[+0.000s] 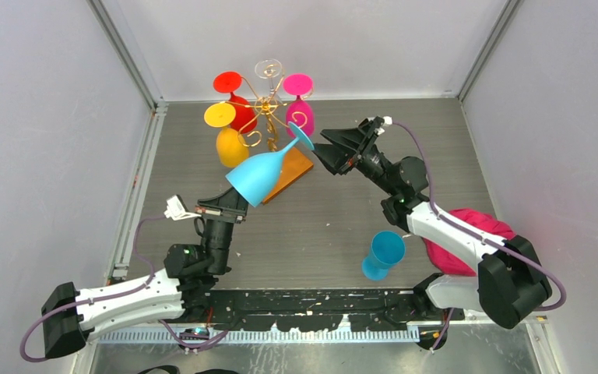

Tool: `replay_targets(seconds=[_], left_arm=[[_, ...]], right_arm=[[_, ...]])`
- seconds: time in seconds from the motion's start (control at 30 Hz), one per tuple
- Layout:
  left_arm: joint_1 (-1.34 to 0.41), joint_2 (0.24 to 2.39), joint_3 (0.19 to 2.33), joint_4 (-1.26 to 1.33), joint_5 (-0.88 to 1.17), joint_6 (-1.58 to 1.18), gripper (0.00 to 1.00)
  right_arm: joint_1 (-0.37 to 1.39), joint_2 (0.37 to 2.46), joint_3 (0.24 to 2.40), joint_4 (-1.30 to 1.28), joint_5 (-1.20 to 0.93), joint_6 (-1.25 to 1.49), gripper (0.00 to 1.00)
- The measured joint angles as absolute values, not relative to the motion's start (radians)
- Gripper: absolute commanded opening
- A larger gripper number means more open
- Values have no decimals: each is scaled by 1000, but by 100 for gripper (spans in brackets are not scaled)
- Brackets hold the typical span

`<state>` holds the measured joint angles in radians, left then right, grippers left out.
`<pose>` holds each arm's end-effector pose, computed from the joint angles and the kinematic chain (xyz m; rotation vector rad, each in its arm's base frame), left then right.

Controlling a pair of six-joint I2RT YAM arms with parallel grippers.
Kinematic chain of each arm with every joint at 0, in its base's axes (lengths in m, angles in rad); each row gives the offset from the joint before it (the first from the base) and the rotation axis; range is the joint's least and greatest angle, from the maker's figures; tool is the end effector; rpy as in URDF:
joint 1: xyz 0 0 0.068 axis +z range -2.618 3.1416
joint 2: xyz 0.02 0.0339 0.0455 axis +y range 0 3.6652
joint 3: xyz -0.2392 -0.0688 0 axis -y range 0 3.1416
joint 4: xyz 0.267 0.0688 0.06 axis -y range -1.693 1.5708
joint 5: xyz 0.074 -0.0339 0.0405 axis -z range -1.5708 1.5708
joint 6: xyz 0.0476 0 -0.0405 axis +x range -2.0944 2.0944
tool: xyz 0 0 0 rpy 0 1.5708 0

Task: Place the wine glass upside down on the wine glass rack
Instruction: Turn the wine glass upside down at the wine rack.

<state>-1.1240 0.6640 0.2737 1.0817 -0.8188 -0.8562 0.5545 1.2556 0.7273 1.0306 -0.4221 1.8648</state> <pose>0.1106 -0.1504 0.2827 -0.7075 1.0098 -1.3951 0.2529 0.1796 0.3147 0.4489 1.4125 2.3091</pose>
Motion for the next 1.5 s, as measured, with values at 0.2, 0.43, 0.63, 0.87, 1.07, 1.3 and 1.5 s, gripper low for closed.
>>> replay_targets(seconds=[0.2, 0.43, 0.63, 0.87, 1.07, 1.3, 1.5], left_arm=[[-1124, 673, 274, 1109, -812, -858, 1], [-1124, 704, 274, 1119, -803, -861, 1], [-1124, 728, 274, 1123, -799, -881, 1], [-1124, 749, 274, 1156, -800, -892, 1], [-1124, 758, 274, 1169, -787, -896, 8], [-1118, 710, 274, 1092, -784, -906, 24], [-1118, 639, 272, 967, -796, -903, 48]], right_arm=[[568, 1248, 715, 1020, -434, 1862, 61], [575, 1249, 709, 1025, -439, 1864, 60], [582, 1253, 709, 1036, -437, 1870, 56], [600, 1288, 709, 1099, -412, 1916, 38], [612, 1290, 709, 1129, -400, 1960, 15], [636, 1290, 712, 1174, -421, 2049, 1], [654, 1295, 712, 1201, -458, 2061, 1]])
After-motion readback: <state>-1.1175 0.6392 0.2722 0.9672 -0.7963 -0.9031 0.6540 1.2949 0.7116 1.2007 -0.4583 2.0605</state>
